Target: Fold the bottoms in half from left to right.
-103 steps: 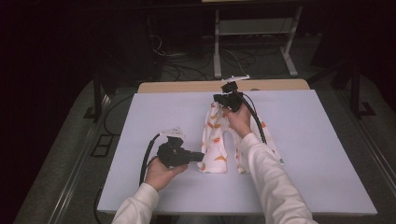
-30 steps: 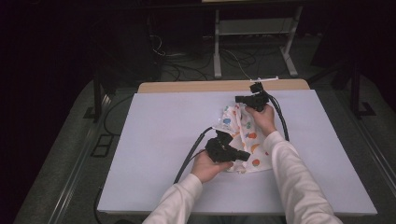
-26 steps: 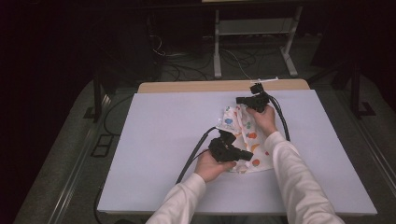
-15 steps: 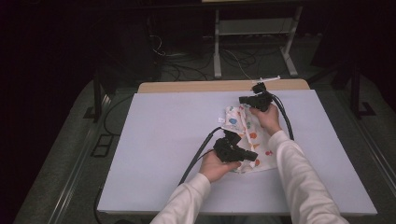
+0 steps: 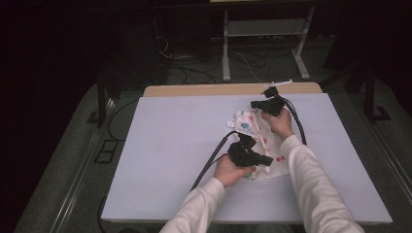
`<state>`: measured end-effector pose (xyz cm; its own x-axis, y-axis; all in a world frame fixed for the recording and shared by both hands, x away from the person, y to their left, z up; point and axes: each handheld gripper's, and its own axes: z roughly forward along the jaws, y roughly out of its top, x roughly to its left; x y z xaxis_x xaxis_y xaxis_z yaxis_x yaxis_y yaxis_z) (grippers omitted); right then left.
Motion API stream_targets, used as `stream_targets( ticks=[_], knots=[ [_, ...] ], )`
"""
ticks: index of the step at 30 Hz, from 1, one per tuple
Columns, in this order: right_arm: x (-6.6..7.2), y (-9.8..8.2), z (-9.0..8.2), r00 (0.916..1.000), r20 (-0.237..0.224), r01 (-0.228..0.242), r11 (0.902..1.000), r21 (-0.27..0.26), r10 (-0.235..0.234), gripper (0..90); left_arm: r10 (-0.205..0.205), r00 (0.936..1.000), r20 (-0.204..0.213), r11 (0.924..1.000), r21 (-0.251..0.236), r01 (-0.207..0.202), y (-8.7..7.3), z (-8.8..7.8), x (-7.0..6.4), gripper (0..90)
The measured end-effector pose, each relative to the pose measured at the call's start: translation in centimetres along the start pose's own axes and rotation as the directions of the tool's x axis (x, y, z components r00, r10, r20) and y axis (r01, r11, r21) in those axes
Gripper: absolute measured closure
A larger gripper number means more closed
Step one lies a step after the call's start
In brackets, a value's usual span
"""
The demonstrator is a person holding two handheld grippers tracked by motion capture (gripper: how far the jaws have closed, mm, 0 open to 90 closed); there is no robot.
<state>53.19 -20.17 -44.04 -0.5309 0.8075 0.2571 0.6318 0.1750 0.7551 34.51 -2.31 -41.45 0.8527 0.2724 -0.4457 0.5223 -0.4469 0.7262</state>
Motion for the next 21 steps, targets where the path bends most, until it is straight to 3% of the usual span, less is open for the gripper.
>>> stream_targets(
  ticks=[8, 11, 12, 14, 16, 18, 20, 21],
  knots=[
    [-0.3, 0.0, -0.3, 1.0000, 0.001, -0.003, 1.0000, -0.008, 0.003, 87.4, 0.008, 0.9999, 0.009, 0.9999, -0.009, -0.008, 1.1, 1.3, -0.1, 89.5],
    [-0.6, 0.1, -0.9, 0.9993, -0.009, -0.036, 0.9992, -0.014, 0.036, 72.8, 0.009, 0.9999, 0.012, 0.9998, -0.018, -0.009, 1.5, 1.7, -0.1, 89.4],
    [-0.7, 0.1, -1.2, 0.9986, -0.010, -0.052, 0.9986, -0.012, 0.052, 71.6, 0.010, 0.9998, 0.015, 0.9998, -0.019, -0.009, 1.6, 1.9, -0.1, 89.4],
    [-1.1, -0.1, -2.4, 0.9979, 0.015, -0.063, 0.9977, -0.026, 0.063, 61.9, 0.008, 0.9998, 0.016, 0.9997, -0.022, -0.008, 1.7, 2.1, -0.1, 89.4],
    [-1.1, -0.1, -2.8, 0.9978, 0.023, -0.062, 0.9975, -0.035, 0.062, 58.8, 0.005, 0.9999, 0.016, 0.9996, -0.028, -0.005, 1.9, 2.3, 0.0, 89.5],
    [-1.4, -0.4, -4.2, 0.9976, 0.039, -0.056, 0.9976, -0.041, 0.058, 45.7, 0.007, 0.9999, 0.016, 0.9997, -0.024, -0.007, 2.0, 2.5, 0.0, 89.5],
    [-1.5, -0.5, -4.5, 0.9979, 0.037, -0.051, 0.9978, -0.042, 0.053, 41.4, 0.007, 0.9999, 0.013, 0.9998, -0.021, -0.007, 2.0, 2.7, 0.0, 89.5],
    [-1.6, -0.7, -5.2, 0.9983, 0.032, -0.048, 0.9979, -0.042, 0.049, 32.9, 0.006, 0.9999, 0.014, 0.9998, -0.019, -0.006, 2.1, 2.9, 0.1, 89.5]
  ],
)
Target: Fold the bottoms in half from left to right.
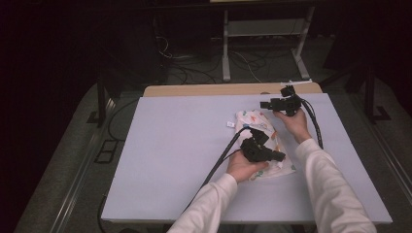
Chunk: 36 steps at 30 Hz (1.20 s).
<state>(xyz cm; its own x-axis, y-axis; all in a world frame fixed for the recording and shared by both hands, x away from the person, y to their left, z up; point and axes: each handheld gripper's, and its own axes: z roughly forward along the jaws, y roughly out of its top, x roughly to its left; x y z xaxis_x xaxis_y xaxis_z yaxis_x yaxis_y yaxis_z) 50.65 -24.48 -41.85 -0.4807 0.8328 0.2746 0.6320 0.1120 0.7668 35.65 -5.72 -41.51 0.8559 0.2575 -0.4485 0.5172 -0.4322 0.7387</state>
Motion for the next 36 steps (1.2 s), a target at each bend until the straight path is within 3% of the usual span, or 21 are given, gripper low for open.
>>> stream_targets(
  ticks=[1, 5, 13, 25, 36],
  knots=[
    [0.0, 0.0, 0.0, 1.0000, 0.000, 0.000, 1.0000, 0.000, 0.000, 32.9, 0.000, 1.0000, 0.000, 1.0000, 0.000, 0.000, 0.0, 0.0, 0.0, 89.4],
    [0.0, -0.5, -0.9, 0.9987, -0.049, 0.012, 0.9997, 0.022, -0.011, 15.0, 0.005, 1.0000, -0.003, 1.0000, 0.004, -0.005, 0.1, 0.4, 0.0, 89.5],
    [0.4, -1.9, -2.4, 0.9980, -0.063, 0.014, 0.9996, 0.023, -0.013, 3.7, 0.013, 0.9999, -0.010, 0.9997, 0.021, -0.013, 0.8, 1.1, -0.2, 89.5],
    [0.1, -2.2, -4.4, 0.9991, -0.043, 0.001, 0.9997, -0.024, -0.002, 1.3, 0.013, 0.9999, -0.010, 0.9983, 0.057, -0.012, 1.5, 2.8, -0.1, 89.4],
    [-0.8, -3.3, -5.3, 0.9995, -0.018, -0.025, 0.9994, -0.023, 0.024, 0.5, -0.008, 0.9999, -0.012, 0.9965, 0.084, 0.009, 1.6, 4.8, 0.3, 89.4]
  ],
)
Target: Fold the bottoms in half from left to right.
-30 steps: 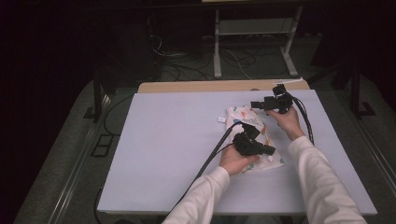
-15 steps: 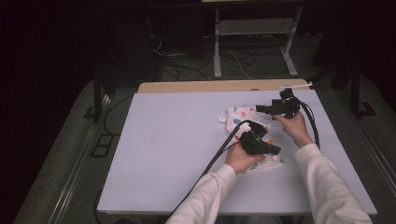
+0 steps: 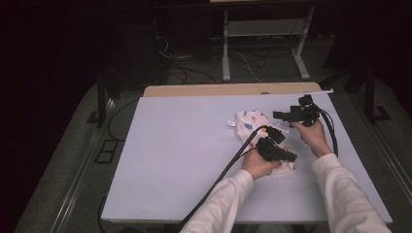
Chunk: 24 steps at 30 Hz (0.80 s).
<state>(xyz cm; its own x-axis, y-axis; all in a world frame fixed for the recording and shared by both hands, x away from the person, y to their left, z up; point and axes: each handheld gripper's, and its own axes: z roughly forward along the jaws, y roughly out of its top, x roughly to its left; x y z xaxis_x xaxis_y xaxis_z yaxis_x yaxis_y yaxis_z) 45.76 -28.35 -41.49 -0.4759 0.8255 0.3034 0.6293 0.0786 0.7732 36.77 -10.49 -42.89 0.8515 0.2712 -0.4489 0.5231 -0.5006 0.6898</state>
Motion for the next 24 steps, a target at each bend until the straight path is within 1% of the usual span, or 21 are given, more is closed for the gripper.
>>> stream_targets(
  ticks=[1, 4, 7, 8, 13, 14, 15, 16, 17, 18, 19, 20, 21, 22, 23, 24],
  knots=[
    [-0.2, -0.1, -0.2, 1.0000, -0.002, -0.008, 1.0000, -0.004, 0.008, 0.4, 0.001, 1.0000, -0.001, 1.0000, 0.010, -0.001, 0.0, 0.1, 0.1, 89.4],
    [-0.4, -0.3, -0.3, 0.9999, 0.001, -0.014, 0.9999, -0.008, 0.014, 0.4, -0.015, 0.9999, -0.005, 0.9997, 0.019, 0.015, -0.2, 0.6, 0.3, 89.3],
    [-0.5, -0.4, -0.5, 0.9998, 0.000, -0.018, 0.9998, -0.010, 0.018, 0.3, -0.019, 0.9997, -0.014, 0.9989, 0.044, 0.020, -0.4, 1.1, 0.4, 88.9],
    [-0.5, -0.5, -0.5, 0.9998, -0.003, -0.018, 0.9998, -0.007, 0.018, 0.2, -0.013, 0.9997, -0.019, 0.9986, 0.051, 0.014, -0.5, 1.3, 0.4, 88.8],
    [-0.3, -0.6, -0.7, 0.9999, -0.005, -0.011, 0.9999, -0.005, 0.011, 0.0, -0.005, 0.9999, -0.015, 0.9986, 0.053, 0.005, -0.6, 1.6, 0.1, 88.5],
    [-0.2, -0.6, -0.8, 0.9999, -0.008, -0.011, 0.9999, -0.007, 0.011, 0.0, -0.007, 0.9999, -0.009, 0.9988, 0.048, 0.007, -0.7, 1.6, 0.1, 86.0],
    [0.0, -0.6, -0.9, 0.9999, -0.009, -0.006, 1.0000, -0.008, 0.006, 0.0, -0.004, 0.9999, 0.014, 0.9993, 0.037, 0.004, -0.6, 1.6, 0.1, 75.8],
    [0.0, -0.6, -0.9, 0.9999, -0.009, -0.006, 1.0000, -0.008, 0.006, 0.0, -0.004, 0.9999, 0.014, 0.9993, 0.037, 0.004, -0.6, 1.6, 0.1, 71.7],
    [0.0, -0.6, -0.9, 0.9999, -0.011, -0.004, 1.0000, -0.009, 0.004, 0.0, 0.007, 0.9997, 0.022, 0.9996, 0.026, -0.008, -0.6, 1.5, 0.0, 71.7],
    [0.1, -0.6, -1.0, 0.9999, -0.013, -0.003, 1.0000, -0.009, 0.002, 0.0, 0.021, 0.9995, 0.025, 0.9998, 0.006, -0.021, -0.6, 1.4, -0.1, 64.5],
    [0.2, -0.6, -1.0, 0.9999, -0.013, 0.001, 1.0000, -0.009, -0.001, 0.0, 0.039, 0.9989, 0.025, 0.9992, -0.013, -0.038, -0.7, 1.3, -0.3, 59.7],
    [0.3, -0.7, -1.1, 0.9999, -0.009, 0.010, 0.9999, -0.008, -0.011, 0.0, 0.055, 0.9984, 0.012, 0.9982, -0.025, -0.055, -0.7, 1.1, -0.4, 50.3],
    [0.3, -0.7, -1.1, 0.9999, -0.009, 0.010, 0.9999, -0.008, -0.011, 0.0, 0.062, 0.9980, -0.008, 0.9974, -0.035, -0.063, -0.7, 1.0, -0.6, 50.3],
    [0.4, -0.7, -1.1, 0.9999, -0.007, 0.015, 0.9999, -0.008, -0.016, 0.0, 0.070, 0.9970, -0.031, 0.9969, -0.034, -0.071, -0.6, 1.0, -0.7, 44.2],
    [0.4, -0.8, -1.1, 0.9998, -0.007, 0.017, 0.9998, -0.008, -0.017, 0.0, 0.088, 0.9948, -0.051, 0.9957, -0.025, -0.089, -0.6, 0.8, -0.8, 39.9],
    [0.5, -0.8, -1.1, 0.9998, -0.007, 0.016, 0.9998, -0.009, -0.016, 0.0, 0.099, 0.9929, -0.066, 0.9944, -0.030, -0.101, -0.6, 0.7, -1.0, 37.0]
  ],
)
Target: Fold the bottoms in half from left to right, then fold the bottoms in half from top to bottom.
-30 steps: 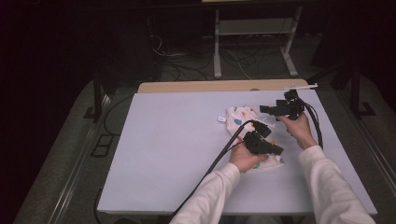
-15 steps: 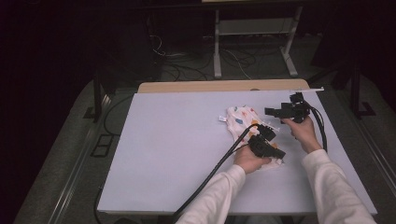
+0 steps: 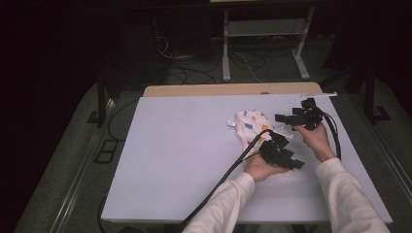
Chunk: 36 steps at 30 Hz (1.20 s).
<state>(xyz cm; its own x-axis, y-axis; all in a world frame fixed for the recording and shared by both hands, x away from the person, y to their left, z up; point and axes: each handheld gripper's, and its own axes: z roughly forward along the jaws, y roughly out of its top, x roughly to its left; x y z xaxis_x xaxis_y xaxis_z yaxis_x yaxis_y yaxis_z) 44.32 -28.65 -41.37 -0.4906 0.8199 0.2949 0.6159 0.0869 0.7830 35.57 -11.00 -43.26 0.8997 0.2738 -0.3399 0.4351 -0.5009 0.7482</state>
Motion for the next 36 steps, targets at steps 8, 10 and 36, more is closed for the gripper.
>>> stream_targets(
  ticks=[8, 10, 36],
  knots=[
    [0.1, -0.5, -0.4, 1.0000, 0.000, -0.006, 0.9999, -0.011, 0.006, 0.0, 0.010, 0.9988, -0.047, 0.9995, -0.030, -0.011, 0.1, -2.3, 0.1, 13.1],
    [0.2, -0.6, -0.5, 1.0000, 0.001, -0.007, 0.9999, -0.014, 0.007, 0.0, -0.007, 0.9980, -0.062, 0.9982, -0.060, 0.004, 0.1, -3.3, 0.5, 12.3],
    [0.9, -0.6, -0.5, 0.9997, -0.021, 0.009, 0.9998, -0.016, -0.010, 0.0, -0.071, 0.9750, -0.210, 0.9900, -0.135, 0.043, -0.2, -9.5, 5.1, 0.0]
  ],
)
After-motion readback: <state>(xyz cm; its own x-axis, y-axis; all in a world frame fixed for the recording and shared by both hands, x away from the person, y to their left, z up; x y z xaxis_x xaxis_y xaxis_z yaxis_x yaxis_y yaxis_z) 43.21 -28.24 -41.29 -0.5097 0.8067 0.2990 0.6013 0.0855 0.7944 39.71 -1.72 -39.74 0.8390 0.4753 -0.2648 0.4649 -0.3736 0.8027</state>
